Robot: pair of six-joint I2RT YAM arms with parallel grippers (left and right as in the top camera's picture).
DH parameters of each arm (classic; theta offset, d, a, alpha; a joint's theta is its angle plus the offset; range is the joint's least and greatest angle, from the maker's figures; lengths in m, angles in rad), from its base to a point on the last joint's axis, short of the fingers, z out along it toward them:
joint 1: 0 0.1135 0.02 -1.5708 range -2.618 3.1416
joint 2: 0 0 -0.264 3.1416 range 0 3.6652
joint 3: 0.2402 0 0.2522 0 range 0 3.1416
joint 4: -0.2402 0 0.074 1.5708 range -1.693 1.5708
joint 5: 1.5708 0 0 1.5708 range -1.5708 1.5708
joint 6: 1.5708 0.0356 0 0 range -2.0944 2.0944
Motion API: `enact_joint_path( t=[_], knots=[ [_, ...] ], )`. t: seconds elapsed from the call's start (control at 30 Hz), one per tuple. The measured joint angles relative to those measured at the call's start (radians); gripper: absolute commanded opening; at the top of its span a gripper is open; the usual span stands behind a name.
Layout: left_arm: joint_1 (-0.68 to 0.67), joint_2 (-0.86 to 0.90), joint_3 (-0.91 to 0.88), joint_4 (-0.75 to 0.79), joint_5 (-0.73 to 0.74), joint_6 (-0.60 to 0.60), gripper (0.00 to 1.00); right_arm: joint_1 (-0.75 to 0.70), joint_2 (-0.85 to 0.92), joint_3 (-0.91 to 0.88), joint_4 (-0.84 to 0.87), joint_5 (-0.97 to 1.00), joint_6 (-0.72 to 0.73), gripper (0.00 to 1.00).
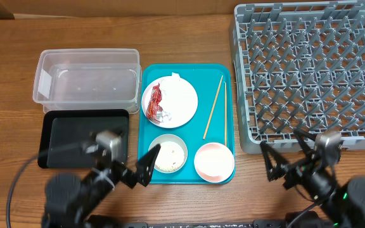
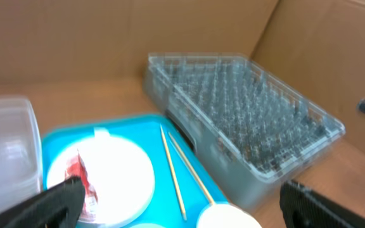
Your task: Sort waste into correct bins and load items into the dishwasher
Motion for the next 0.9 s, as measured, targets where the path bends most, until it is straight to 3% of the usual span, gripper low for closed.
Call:
enact_joint_path(
  t=[0.17, 0.27, 0.37, 0.43, 0.57, 0.7, 0.9],
  knots=[
    [0.003, 0.338, 0.33, -0.278, 0.05, -0.002, 1.0, 0.0, 0.318, 0.325, -0.278, 0.097, -0.013, 1.0],
    [0.003, 0.521, 0.509, -0.338, 0.137, -0.024, 1.0, 0.0, 0.497, 0.464, -0.373, 0.114, -0.009, 1.0],
    [-0.002, 0.606, 0.544, -0.341, 0.254, -0.034, 1.0, 0.0, 0.581, 0.478, -0.408, 0.052, 0.005, 1.0],
    [-0.035, 0.671, 0.554, -0.408, 0.251, -0.037, 0.95, 0.0, 0.631, 0.478, -0.408, 0.027, 0.011, 1.0],
    [-0.227, 0.799, 0.55, -0.526, 0.068, -0.049, 0.85, 0.0, 0.666, 0.478, -0.406, 0.004, 0.014, 1.0],
    [-0.47, 0.941, 0.551, -0.527, -0.166, -0.073, 0.79, 0.0, 0.666, 0.478, -0.398, -0.003, 0.013, 1.0],
    [-0.642, 1.186, 0.551, -0.446, -0.297, -0.098, 0.49, 0.0, 0.666, 0.478, -0.399, -0.005, 0.013, 1.0]
  ],
)
